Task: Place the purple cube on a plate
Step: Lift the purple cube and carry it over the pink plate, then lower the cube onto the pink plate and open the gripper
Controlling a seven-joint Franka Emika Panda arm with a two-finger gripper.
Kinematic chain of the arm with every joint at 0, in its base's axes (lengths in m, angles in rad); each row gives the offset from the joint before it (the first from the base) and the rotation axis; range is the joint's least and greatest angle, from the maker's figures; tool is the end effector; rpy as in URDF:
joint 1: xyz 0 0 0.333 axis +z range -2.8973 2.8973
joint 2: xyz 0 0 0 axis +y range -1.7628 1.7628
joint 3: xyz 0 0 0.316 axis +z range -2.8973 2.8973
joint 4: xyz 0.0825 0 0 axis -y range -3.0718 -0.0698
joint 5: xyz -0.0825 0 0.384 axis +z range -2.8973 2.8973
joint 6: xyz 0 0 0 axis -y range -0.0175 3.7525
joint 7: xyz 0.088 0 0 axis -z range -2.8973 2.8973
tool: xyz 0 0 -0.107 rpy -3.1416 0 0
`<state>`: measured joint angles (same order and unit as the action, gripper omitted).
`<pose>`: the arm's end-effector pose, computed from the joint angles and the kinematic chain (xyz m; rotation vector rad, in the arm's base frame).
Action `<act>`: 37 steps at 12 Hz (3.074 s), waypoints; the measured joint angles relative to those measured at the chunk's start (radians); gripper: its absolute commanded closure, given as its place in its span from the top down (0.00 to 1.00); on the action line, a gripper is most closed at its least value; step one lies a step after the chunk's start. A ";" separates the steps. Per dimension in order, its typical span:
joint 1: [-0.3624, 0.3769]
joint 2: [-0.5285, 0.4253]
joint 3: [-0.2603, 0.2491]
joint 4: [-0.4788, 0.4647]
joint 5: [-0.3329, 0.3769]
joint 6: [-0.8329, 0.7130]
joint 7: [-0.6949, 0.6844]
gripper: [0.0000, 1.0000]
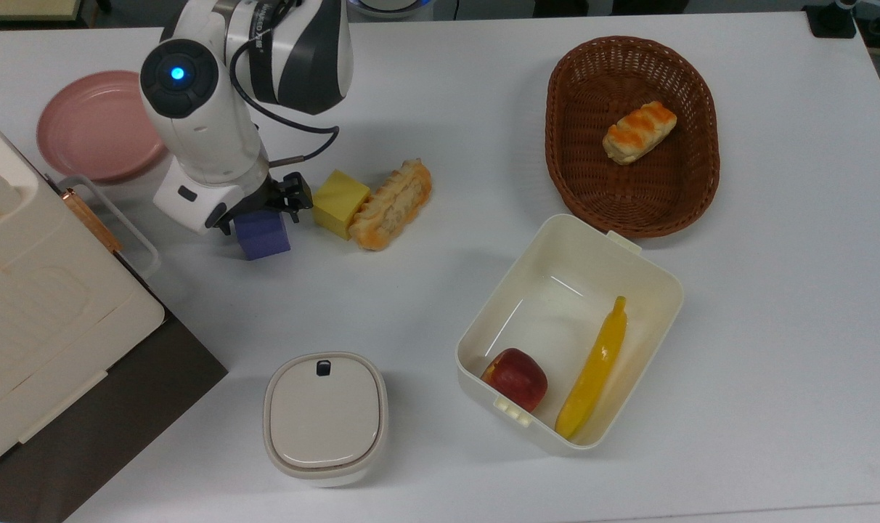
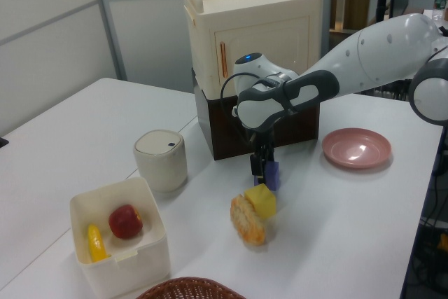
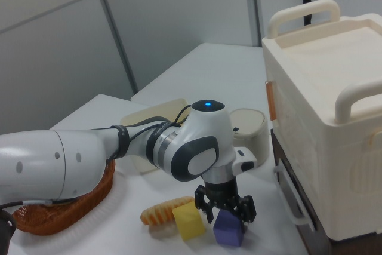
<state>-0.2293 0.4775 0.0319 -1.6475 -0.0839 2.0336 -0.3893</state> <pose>0.6521 -0.1376 0.3295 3.0872 0.3564 -0.1617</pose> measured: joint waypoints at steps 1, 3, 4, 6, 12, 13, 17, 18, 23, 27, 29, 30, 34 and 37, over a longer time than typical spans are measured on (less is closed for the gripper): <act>0.000 0.002 0.001 0.000 0.000 0.000 0.000 0.48; -0.004 0.002 0.001 0.001 -0.002 0.000 0.000 0.44; -0.008 -0.001 0.001 0.002 -0.002 0.000 0.000 0.44; -0.032 -0.017 0.001 0.002 -0.005 0.000 0.000 0.45; -0.219 -0.186 -0.005 -0.069 -0.009 -0.113 -0.311 0.45; -0.250 -0.200 -0.005 -0.070 -0.009 -0.138 -0.367 0.45; -0.401 -0.216 -0.007 -0.092 -0.010 -0.151 -0.566 0.51; -0.435 -0.214 -0.008 -0.096 -0.010 -0.151 -0.594 0.61; -0.462 -0.186 -0.007 -0.097 -0.010 -0.110 -0.608 0.99; -0.462 -0.177 -0.007 -0.096 -0.010 -0.089 -0.608 1.00; -0.462 -0.177 -0.007 -0.095 -0.010 -0.089 -0.608 1.00; -0.462 -0.177 -0.007 -0.094 -0.010 -0.089 -0.608 1.00; -0.454 -0.193 0.010 -0.067 -0.008 -0.089 -0.560 1.00; -0.417 -0.244 0.077 -0.057 -0.007 -0.114 -0.349 1.00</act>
<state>-0.6459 0.2333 0.1092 -1.7048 -0.0913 1.9195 -0.7386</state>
